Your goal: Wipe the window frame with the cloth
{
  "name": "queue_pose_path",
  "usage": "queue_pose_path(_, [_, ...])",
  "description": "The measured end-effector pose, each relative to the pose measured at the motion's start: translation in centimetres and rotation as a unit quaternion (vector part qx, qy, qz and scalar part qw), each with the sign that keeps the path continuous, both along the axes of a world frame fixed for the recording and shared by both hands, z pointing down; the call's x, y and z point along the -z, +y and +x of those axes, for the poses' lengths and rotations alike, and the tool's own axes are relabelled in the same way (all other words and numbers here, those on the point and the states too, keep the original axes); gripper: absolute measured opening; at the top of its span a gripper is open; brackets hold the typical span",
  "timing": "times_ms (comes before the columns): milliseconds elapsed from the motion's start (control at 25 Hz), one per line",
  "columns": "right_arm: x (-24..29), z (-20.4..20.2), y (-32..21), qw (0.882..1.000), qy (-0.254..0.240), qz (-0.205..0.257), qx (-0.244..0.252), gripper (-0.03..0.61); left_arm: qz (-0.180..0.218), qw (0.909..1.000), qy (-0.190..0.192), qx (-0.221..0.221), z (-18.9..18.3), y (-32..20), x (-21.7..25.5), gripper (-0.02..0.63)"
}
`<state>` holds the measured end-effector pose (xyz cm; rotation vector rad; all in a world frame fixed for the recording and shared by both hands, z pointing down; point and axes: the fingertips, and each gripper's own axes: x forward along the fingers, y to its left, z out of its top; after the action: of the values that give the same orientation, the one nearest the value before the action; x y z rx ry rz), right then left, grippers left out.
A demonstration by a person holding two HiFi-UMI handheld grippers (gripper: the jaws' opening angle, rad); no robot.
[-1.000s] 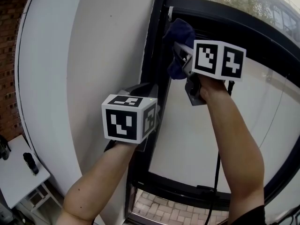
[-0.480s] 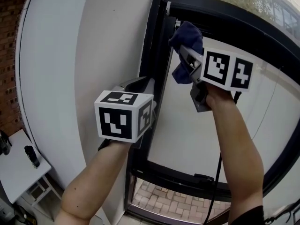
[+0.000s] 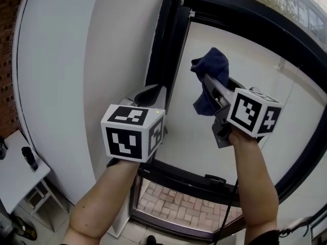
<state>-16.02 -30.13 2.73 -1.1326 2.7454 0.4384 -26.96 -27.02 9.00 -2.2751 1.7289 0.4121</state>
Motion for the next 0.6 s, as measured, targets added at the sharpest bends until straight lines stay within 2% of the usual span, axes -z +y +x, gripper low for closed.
queue_pose_path(160, [-3.4,4.1,-0.7,0.999,0.001,-0.004,-0.043,0.133,-0.007,0.9997,-0.010,-0.021,1.9,-0.2,-1.7,-0.006])
queue_pose_path(360, [-8.1,10.6,-1.3,0.996,-0.030,-0.032,-0.072,0.133,-0.025,0.9982,-0.038,-0.039,5.3,-1.2,-4.9,-0.006])
queue_pose_path(600, [-13.2,18.0,-1.4,0.990,-0.033,-0.065,-0.125,0.133,-0.061,0.9948,-0.031,-0.076,10.5,-3.0,-8.7,-0.006])
